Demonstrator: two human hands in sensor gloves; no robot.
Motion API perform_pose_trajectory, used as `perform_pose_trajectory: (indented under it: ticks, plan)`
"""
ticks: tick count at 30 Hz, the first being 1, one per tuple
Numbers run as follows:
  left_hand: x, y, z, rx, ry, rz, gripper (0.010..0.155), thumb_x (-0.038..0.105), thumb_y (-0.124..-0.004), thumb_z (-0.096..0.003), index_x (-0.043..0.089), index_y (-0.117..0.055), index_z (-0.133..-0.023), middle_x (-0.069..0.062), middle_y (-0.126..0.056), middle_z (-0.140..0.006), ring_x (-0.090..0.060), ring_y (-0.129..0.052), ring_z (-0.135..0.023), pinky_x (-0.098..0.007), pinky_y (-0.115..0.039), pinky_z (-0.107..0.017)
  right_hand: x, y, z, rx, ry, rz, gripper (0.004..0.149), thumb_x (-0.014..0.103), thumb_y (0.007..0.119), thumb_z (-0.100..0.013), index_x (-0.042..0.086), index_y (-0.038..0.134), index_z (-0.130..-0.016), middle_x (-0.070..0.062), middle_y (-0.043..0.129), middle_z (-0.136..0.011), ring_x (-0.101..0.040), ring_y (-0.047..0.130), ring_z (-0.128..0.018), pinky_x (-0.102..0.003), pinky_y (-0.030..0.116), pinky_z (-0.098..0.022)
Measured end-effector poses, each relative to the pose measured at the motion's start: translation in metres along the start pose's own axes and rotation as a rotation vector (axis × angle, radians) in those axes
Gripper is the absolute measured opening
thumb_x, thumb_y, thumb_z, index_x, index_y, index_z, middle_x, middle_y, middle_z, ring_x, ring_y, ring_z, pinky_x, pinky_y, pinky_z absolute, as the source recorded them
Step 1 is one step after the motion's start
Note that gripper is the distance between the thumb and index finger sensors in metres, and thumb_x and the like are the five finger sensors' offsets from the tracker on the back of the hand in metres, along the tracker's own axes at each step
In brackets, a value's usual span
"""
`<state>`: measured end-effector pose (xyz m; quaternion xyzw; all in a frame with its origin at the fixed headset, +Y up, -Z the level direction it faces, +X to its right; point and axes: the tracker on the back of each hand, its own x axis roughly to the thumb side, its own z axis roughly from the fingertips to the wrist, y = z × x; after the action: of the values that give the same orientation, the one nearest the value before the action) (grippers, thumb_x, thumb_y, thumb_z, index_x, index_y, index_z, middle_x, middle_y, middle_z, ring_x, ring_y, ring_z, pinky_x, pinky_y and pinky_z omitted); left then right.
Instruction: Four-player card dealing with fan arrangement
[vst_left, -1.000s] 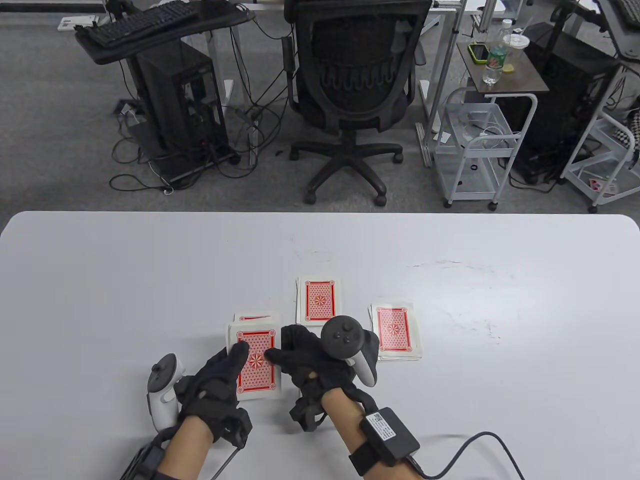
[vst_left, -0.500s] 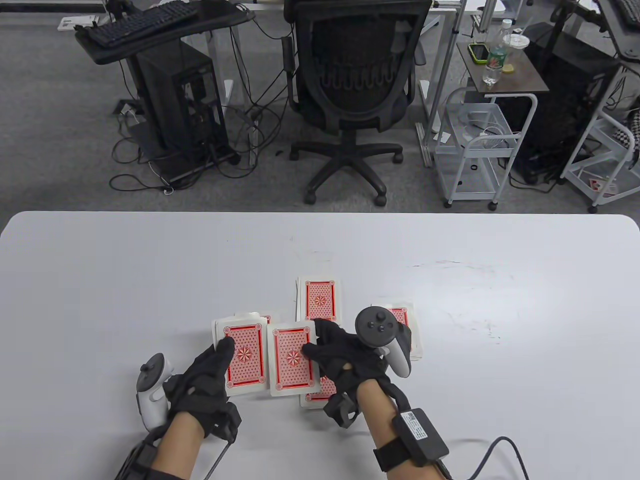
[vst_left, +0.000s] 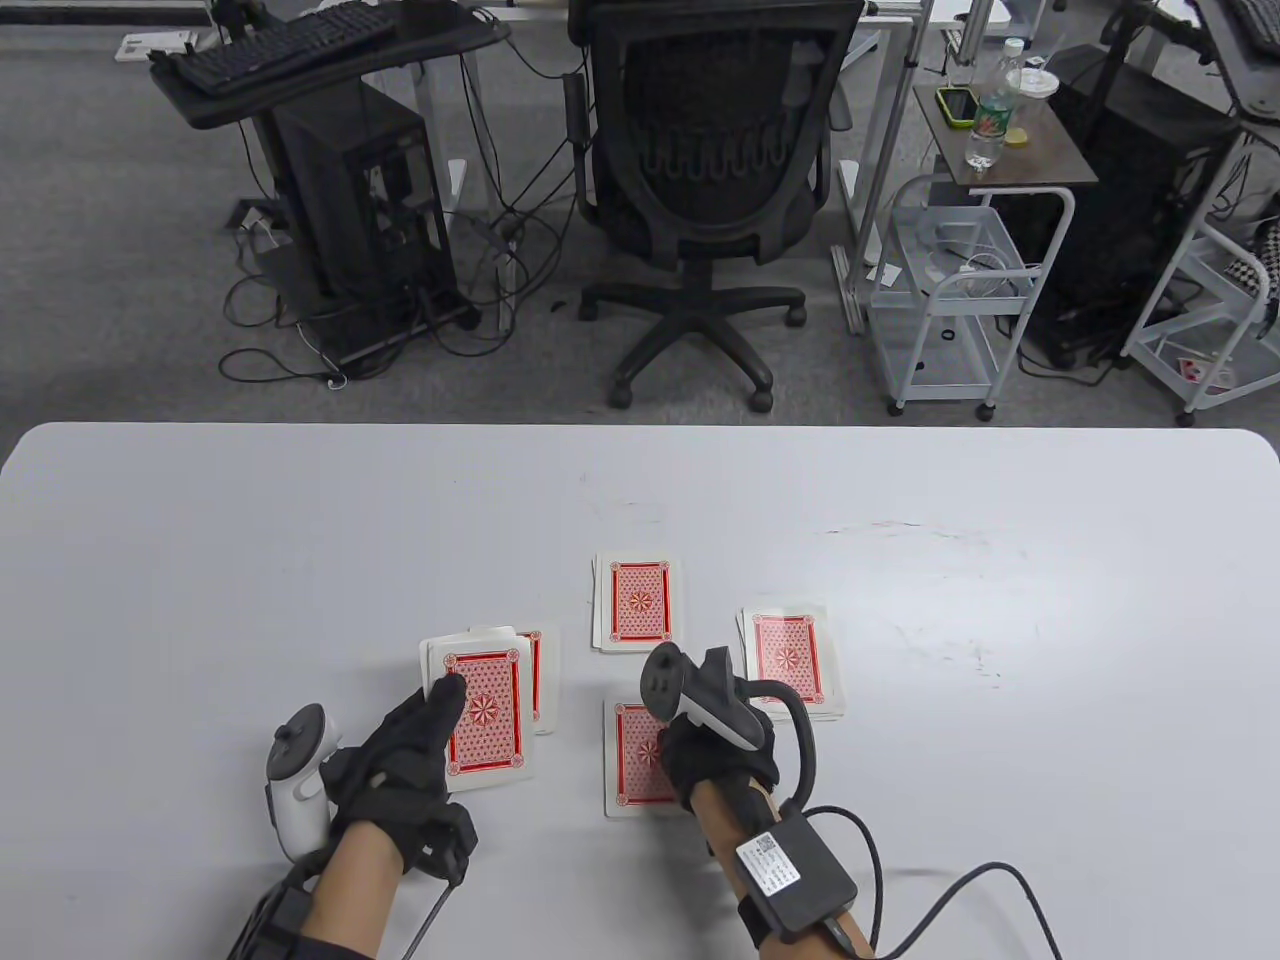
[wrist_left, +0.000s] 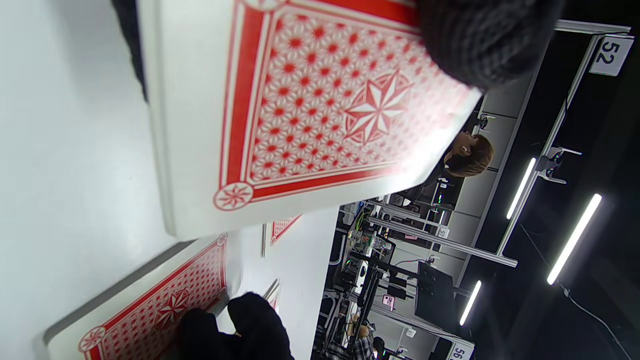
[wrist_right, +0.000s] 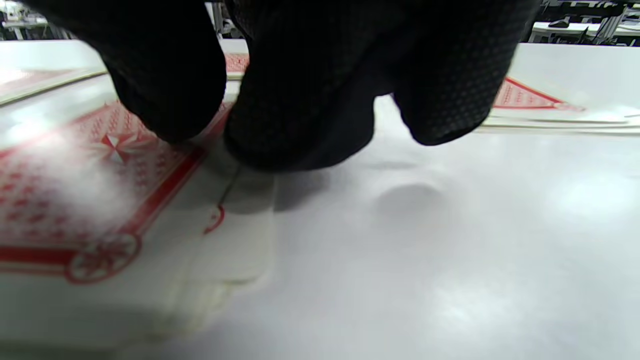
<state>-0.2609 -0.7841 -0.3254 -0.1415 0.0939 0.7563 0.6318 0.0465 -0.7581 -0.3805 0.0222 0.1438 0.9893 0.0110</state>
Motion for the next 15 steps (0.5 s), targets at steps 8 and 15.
perform_pose_trajectory:
  ticks: [8,15]
  plan:
    - [0.001,-0.008,0.000,-0.029,-0.016,0.002,0.048,0.056,-0.078,-0.0489,0.033,-0.079,-0.090,0.008,-0.095,-0.085,-0.025,-0.104,-0.070,-0.044,-0.089,-0.050,-0.003,-0.032,0.018,-0.094,-0.164,-0.454,0.063,0.045,0.076,-0.057,0.006,0.059,-0.103,-0.008,0.083,-0.079,-0.017,0.101,-0.044,-0.054,0.074,-0.050]
    - [-0.001,-0.025,0.003,-0.084,-0.021,-0.006,0.047,0.056,-0.078,-0.0485,0.033,-0.079,-0.090,0.008,-0.096,-0.084,-0.025,-0.104,-0.069,-0.044,-0.089,-0.049,0.021,-0.027,0.026,-0.092,-0.420,-0.836,0.069,0.049,0.080,-0.054,0.007,0.057,-0.104,-0.012,0.075,-0.089,-0.029,0.096,-0.064,-0.062,0.068,-0.054]
